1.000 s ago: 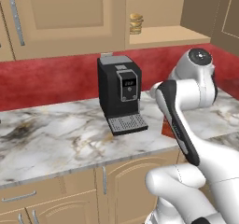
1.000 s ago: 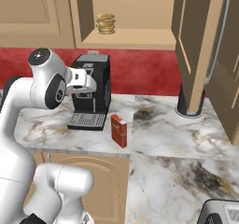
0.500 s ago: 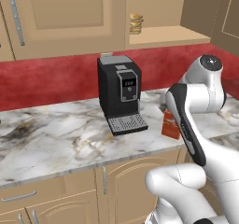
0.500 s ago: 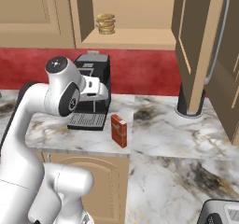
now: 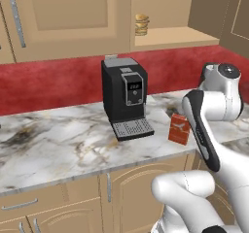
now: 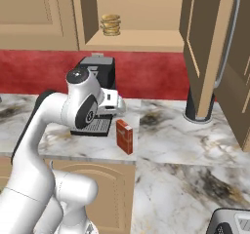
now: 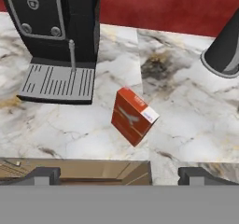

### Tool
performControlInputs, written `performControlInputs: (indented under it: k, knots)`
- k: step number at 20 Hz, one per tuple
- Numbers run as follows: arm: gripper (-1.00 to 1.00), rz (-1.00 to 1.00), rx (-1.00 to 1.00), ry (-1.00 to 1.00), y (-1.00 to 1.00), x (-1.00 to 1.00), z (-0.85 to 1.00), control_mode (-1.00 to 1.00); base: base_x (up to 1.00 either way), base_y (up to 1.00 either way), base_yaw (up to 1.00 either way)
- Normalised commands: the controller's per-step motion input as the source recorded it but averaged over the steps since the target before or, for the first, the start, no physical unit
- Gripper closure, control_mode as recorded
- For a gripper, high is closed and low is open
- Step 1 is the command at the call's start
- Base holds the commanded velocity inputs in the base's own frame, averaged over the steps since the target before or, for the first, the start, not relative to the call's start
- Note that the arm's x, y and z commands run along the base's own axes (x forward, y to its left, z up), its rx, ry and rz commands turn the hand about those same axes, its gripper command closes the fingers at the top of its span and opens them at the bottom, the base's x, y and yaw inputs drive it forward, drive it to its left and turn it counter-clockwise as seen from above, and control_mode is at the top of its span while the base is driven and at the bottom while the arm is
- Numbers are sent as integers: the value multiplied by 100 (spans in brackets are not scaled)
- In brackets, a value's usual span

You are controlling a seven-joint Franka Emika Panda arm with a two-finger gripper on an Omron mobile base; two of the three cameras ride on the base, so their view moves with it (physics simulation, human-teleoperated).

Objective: Pick the jam and cereal from the counter and place them in the cabinets closest to them.

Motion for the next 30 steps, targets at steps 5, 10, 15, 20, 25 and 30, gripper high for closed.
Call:
performControlInputs:
  k: [5,10,15,20,25,30]
  knots:
    - [-100,0,0,8,-37,0,-30,-100,0,0,0]
    - [-100,2,0,9,-34,0,-34,-100,0,0,0]
    - [-100,5,0,8,-32,0,-36,-100,0,0,0]
    - [-100,4,0,7,-18,0,-41,-100,0,0,0]
    - [-100,0,0,1,0,8,-31,-100,0,0,0]
    - [-100,0,1,-2,3,5,-24,-100,0,0,0]
